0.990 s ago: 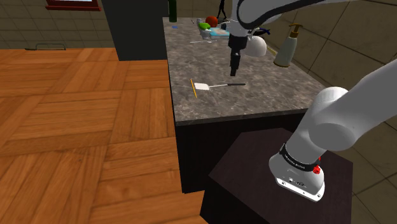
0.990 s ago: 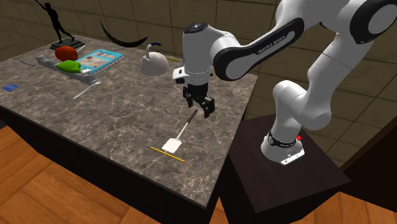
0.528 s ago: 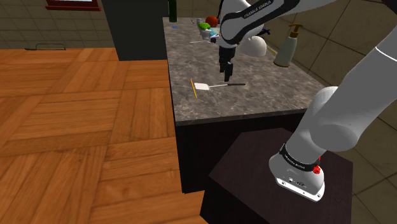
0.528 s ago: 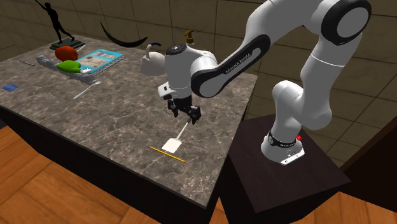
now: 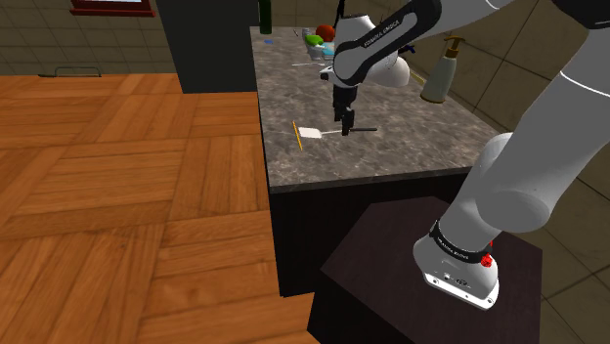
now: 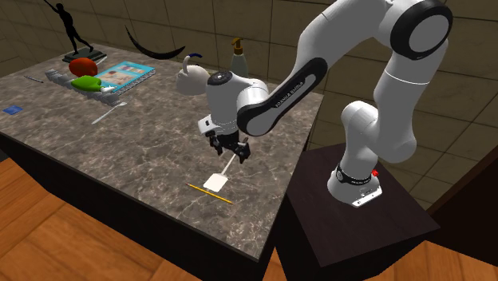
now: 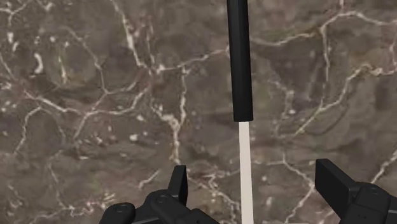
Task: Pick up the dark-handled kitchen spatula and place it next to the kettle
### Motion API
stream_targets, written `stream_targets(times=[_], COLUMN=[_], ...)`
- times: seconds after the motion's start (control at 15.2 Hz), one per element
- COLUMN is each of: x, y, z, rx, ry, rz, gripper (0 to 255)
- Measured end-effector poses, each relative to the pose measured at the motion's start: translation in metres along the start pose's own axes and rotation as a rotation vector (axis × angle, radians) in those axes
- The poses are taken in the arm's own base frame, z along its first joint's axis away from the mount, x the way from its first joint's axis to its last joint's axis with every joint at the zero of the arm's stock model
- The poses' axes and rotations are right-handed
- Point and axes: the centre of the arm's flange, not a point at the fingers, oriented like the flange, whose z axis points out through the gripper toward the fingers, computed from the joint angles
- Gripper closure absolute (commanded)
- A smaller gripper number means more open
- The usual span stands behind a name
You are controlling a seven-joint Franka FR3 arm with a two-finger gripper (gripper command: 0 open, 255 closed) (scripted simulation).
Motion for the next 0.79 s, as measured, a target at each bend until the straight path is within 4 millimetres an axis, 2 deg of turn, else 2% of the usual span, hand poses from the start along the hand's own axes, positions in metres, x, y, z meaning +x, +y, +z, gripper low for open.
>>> stream_targets(times=[0.4, 0.46, 0.79], x=[0.0007, 0.0007, 0.0007], y=[0.0007, 0.0007, 0.0007], z=[0.0041, 0.0041, 0.0041], rx=[0.0, 0.0, 0.0], ry=[0.0, 0.0, 0.0], rz=[0.0, 0.0, 0.0], gripper=[0, 255, 255])
